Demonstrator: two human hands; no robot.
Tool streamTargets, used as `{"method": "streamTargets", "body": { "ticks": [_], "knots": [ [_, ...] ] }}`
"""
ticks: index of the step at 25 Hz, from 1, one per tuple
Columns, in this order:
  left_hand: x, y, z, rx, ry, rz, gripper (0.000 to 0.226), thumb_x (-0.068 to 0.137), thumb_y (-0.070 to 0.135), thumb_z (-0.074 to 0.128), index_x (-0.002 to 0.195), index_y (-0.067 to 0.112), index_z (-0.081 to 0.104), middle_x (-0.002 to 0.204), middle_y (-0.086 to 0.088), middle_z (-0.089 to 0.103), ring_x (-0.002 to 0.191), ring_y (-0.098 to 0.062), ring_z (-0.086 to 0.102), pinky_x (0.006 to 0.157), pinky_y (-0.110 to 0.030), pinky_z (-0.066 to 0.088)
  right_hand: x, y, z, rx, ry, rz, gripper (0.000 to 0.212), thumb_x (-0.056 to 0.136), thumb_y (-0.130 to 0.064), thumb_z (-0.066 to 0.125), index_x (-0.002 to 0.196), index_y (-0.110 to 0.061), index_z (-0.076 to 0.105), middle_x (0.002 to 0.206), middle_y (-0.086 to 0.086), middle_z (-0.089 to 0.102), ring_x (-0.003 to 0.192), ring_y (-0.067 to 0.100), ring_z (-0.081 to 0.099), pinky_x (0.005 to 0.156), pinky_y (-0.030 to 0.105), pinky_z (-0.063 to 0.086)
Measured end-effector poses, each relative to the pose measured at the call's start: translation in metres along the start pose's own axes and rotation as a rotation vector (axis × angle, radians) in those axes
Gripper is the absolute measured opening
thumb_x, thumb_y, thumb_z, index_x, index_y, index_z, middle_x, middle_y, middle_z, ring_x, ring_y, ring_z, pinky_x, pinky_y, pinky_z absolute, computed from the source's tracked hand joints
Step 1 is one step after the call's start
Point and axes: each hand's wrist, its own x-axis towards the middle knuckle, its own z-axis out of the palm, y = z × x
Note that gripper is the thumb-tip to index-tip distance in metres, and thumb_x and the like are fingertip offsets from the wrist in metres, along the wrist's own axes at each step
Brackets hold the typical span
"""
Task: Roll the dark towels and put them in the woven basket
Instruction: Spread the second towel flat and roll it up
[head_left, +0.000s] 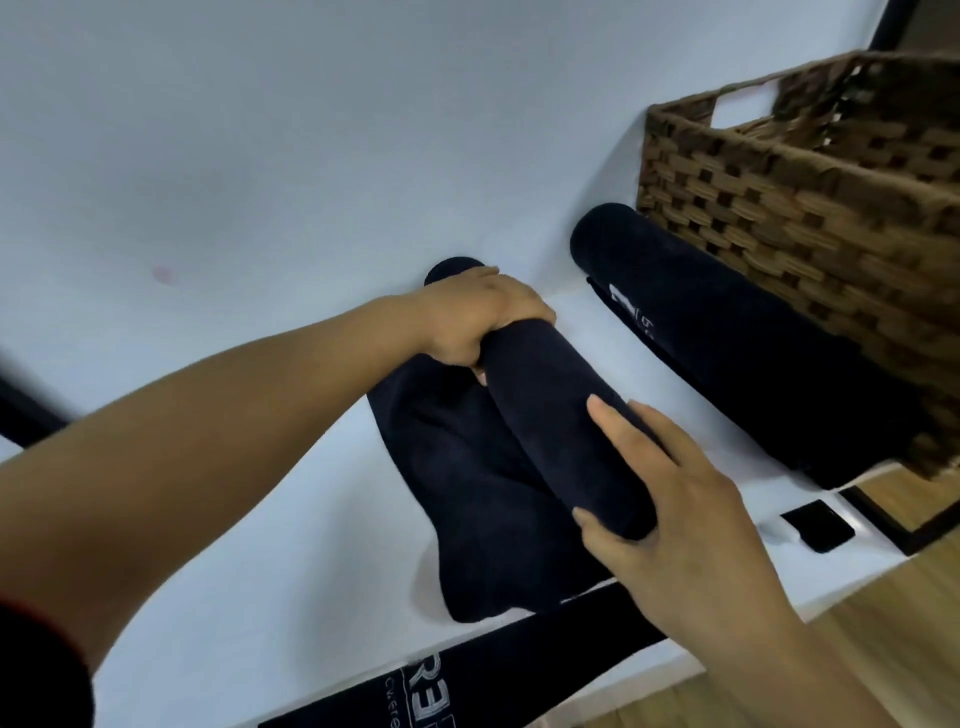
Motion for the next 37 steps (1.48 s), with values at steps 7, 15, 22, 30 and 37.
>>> {"method": "streamTargets", "body": {
  "ticks": [7,15,22,30,37],
  "knots": [
    [-0.052,0.057,0.051,-0.258,0.444,-0.422,0.091,0.083,0.003,0.061,0.155,0.016,0.007,0.163,-0.007,0.004,0.151,-0.025,-0.002,0.121,-0.05,0.008,0.0,0.008,0.015,-0.17,0.114,-0.056,0.093,0.067,-0.026,0.081,0.144,-0.045,0.033,0.147,0.0,0.04,0.116,0.025,0.051,0.078,0.036,0.054],
    [-0.12,0.205,0.074,-0.305,0.234,-0.493,0.072,0.092,0.065,0.024,0.154,0.03,0.015,0.162,0.014,0.004,0.148,-0.014,-0.018,0.122,-0.041,-0.003,0.001,0.001,0.008,-0.174,0.079,-0.027,0.087,0.071,-0.028,0.081,0.144,-0.044,0.035,0.147,-0.001,0.04,0.117,0.028,0.05,0.084,0.045,0.056],
    [-0.126,0.127,0.026,-0.661,0.727,-0.717,0.035,0.094,0.033,0.056,0.129,0.027,0.054,0.131,0.014,0.056,0.119,0.007,0.05,0.105,-0.023,0.041,-0.016,-0.041,0.029,-0.6,0.088,-0.326,0.063,0.071,-0.007,0.057,0.132,-0.022,0.059,0.151,0.017,0.04,0.122,0.053,0.043,0.096,0.063,0.041],
    [-0.105,0.079,0.049,-0.531,0.639,-0.434,0.048,0.098,0.042,0.022,0.128,0.028,0.057,0.146,0.011,0.044,0.148,-0.012,0.013,0.117,-0.059,0.003,-0.036,-0.068,0.029,-0.181,-0.06,-0.362,0.057,0.073,-0.045,0.065,0.129,-0.033,0.059,0.143,0.001,0.05,0.137,0.032,0.04,0.108,0.049,0.037],
    [-0.125,0.087,0.084,-0.647,0.788,-0.505,0.047,0.102,0.033,0.018,0.141,0.021,0.039,0.159,0.006,0.022,0.151,-0.016,-0.001,0.122,-0.046,0.006,-0.029,-0.063,0.025,0.064,-0.224,-0.071,0.09,0.081,-0.06,0.058,0.136,-0.066,-0.013,0.159,-0.012,0.002,0.129,0.015,0.044,0.099,0.03,0.048]
  ]
}}
